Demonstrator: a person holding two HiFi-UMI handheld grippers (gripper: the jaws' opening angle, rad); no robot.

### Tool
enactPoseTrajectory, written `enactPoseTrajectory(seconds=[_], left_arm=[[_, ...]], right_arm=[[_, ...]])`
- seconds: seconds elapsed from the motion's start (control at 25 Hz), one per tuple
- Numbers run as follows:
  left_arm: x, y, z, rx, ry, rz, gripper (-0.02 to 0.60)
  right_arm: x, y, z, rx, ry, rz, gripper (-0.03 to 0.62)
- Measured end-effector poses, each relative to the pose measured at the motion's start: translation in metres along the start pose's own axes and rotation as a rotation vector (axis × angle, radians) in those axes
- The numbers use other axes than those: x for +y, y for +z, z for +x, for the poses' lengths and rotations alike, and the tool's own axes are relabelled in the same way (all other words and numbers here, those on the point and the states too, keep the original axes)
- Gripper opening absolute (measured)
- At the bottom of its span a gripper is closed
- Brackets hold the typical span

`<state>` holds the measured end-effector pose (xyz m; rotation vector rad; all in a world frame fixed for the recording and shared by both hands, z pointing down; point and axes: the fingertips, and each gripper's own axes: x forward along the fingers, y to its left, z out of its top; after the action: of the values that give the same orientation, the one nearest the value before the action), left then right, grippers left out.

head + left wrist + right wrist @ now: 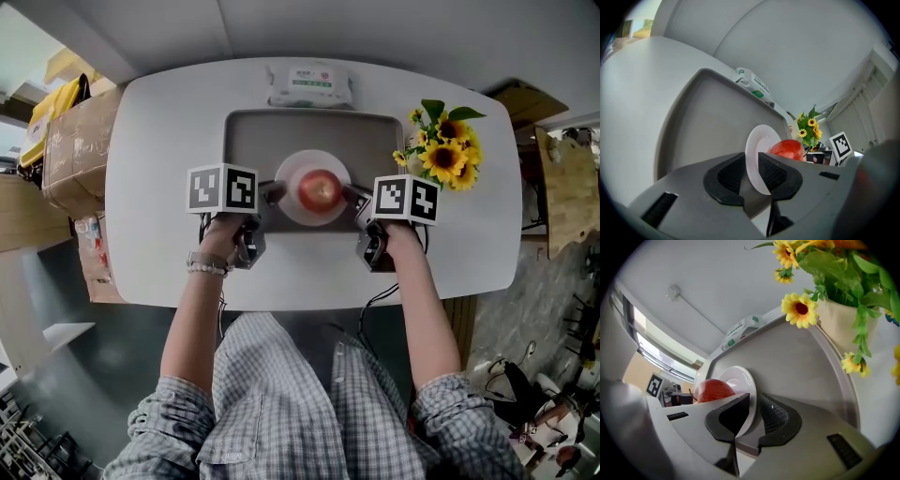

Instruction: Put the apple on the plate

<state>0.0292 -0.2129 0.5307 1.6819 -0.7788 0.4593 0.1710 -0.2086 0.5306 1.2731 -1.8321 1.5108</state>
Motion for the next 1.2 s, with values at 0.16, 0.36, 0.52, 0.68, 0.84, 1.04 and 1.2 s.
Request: enactPoseTrajectory(seconds=[0.16, 0.36, 0.52, 0.68, 0.84, 1.04, 1.2], left_arm=[[0.005, 0.001, -0.008, -0.019, 0.003, -0.008, 0.075], [0.010, 0.003, -0.027, -0.059, 0.018, 0.000, 0.067], [0.014, 0.007, -0.048, -0.134, 0.032, 0.009, 0.031], [0.000, 0.011, -0.065, -0.241, 0.048, 0.113, 0.011], [-0.024, 0.010, -0.082, -0.323, 0.101, 0.299, 0.009], [-0.057, 0.005, -0.100, -0.392, 0.128, 0.468, 0.009], [-0.081, -0.001, -0.110, -0.422, 0.110, 0.513, 0.009]], right_arm=[[-0.005, 0.002, -0.004, -0.021, -0.002, 0.010, 0.052], [-0.014, 0.004, -0.015, -0.087, -0.062, -0.003, 0.052], [-0.016, 0.009, -0.028, -0.168, -0.095, -0.046, 0.046], [-0.004, 0.012, -0.044, -0.247, -0.068, -0.093, 0.031], [0.016, 0.012, -0.063, -0.335, -0.045, -0.178, 0.023], [0.042, 0.008, -0.091, -0.423, -0.004, -0.271, 0.023], [0.059, 0.005, -0.116, -0.464, 0.016, -0.356, 0.023]])
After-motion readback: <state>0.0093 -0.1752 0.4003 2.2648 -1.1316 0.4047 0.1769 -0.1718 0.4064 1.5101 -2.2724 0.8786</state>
